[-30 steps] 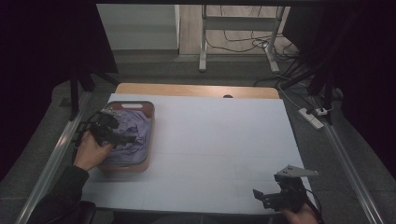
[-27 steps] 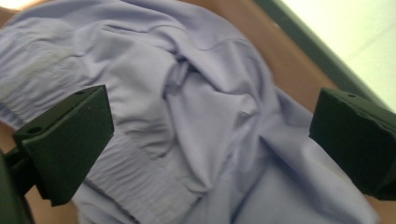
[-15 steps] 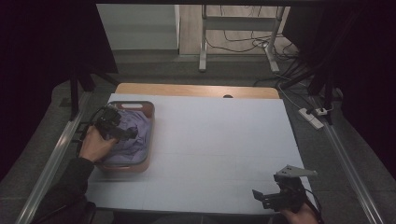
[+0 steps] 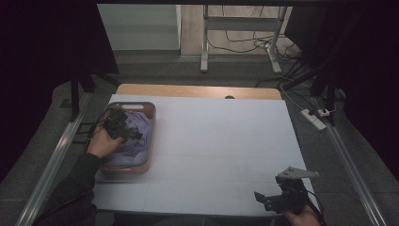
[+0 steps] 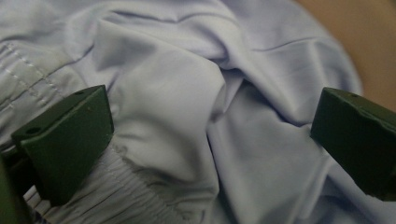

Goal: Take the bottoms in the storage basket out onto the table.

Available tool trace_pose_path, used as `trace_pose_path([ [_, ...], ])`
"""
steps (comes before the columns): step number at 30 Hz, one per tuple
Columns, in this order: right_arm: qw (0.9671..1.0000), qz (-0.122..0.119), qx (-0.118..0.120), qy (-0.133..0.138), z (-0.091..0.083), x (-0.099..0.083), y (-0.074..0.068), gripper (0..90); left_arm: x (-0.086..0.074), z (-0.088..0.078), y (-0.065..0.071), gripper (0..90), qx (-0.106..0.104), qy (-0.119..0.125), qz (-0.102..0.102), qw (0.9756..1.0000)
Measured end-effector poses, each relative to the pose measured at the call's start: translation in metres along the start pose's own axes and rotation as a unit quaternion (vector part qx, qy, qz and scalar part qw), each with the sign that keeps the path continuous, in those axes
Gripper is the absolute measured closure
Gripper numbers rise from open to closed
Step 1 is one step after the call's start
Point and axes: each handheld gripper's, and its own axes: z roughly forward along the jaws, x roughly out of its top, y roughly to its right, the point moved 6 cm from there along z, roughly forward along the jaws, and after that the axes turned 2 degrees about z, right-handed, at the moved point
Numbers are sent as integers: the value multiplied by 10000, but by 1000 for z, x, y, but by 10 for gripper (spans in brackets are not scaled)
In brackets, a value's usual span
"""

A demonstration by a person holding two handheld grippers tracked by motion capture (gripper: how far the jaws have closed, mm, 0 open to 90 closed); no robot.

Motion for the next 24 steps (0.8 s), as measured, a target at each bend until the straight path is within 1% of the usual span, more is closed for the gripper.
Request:
trace_pose_path([
  [3, 10000, 9, 2, -3, 0, 0, 0, 1, -1, 6, 2, 0, -73, -131, 36, 9999],
  [5, 10000, 10, 7, -3, 0, 0, 0, 1, -2, 9, 5, 0, -178, -227, 70, 9996],
  [7, 10000, 7, 5, 1, 0, 0, 0, 1, -5, 12, 8, 0, -308, -395, 114, 9987],
  [9, 10000, 13, 8, -1, 0, 0, 0, 1, -7, 15, 13, 0, -389, -501, 191, 9978],
  [10, 10000, 6, 7, -4, 0, 0, 0, 1, -8, 16, 14, 0, -378, -560, 286, 9973],
  [14, 10000, -10, 2, -16, -1, 0, 0, 1, -12, 20, 18, 0, -124, -687, 614, 9957],
  [16, 10000, -16, 3, -16, -1, 0, 0, 1, -14, 23, 21, 0, 96, -757, 796, 9939],
  [17, 10000, -17, 4, -16, -1, 0, 0, 1, -14, 25, 22, 0, 231, -783, 835, 9932],
  [18, 10000, -17, 5, -19, 0, 0, -1, 1, -14, 27, 24, 0, 365, -809, 842, 9925],
  [19, 10000, -23, -1, -22, 0, 0, -1, 1, -14, 28, 25, 0, 411, -824, 842, 9922],
  [24, 10000, -59, 1, -24, 0, -1, -1, 1, -14, 27, 25, 3, 431, -805, 817, 9925],
])
